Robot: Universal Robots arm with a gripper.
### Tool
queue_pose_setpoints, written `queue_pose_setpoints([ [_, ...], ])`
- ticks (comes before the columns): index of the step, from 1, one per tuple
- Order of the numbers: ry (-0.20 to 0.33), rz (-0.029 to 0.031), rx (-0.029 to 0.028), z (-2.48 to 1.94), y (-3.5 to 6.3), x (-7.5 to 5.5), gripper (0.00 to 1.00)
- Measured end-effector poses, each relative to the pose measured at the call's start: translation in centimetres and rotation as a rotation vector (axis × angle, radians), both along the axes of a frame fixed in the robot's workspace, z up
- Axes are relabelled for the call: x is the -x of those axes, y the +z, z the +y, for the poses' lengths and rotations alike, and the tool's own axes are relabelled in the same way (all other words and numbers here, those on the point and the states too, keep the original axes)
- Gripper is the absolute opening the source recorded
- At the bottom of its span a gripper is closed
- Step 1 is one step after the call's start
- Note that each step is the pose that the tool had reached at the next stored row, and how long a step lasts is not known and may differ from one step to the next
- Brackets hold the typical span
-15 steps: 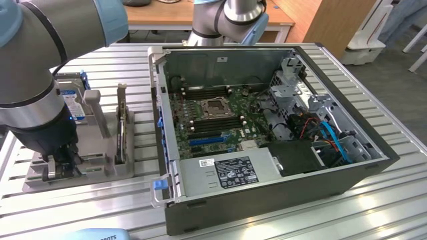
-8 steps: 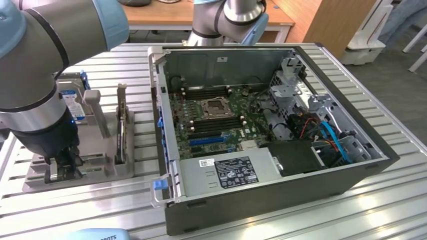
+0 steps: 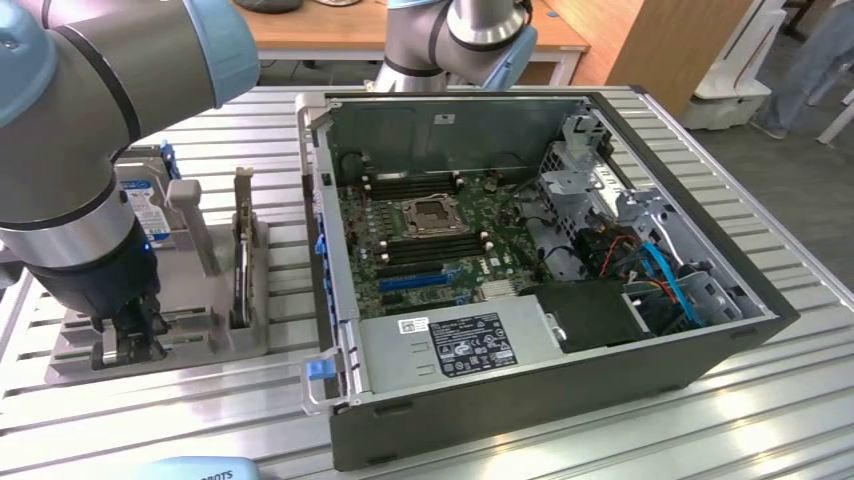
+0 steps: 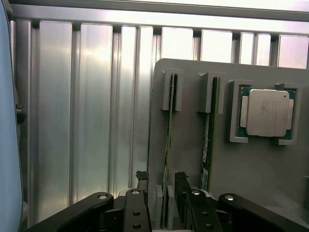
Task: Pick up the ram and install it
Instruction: 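Pick up the ram and move it above insertion slot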
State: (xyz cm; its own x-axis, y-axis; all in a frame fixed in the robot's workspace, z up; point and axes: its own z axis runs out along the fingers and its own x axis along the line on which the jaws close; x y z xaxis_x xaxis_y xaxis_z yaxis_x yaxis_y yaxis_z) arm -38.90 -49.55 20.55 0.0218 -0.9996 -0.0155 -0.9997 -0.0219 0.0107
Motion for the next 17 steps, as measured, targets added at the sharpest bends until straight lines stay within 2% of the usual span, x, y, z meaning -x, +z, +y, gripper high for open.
queue_pose_setpoints([
  [17,0.000,-0.0001,-0.0001,0.25,-0.16,0.00,0.35],
])
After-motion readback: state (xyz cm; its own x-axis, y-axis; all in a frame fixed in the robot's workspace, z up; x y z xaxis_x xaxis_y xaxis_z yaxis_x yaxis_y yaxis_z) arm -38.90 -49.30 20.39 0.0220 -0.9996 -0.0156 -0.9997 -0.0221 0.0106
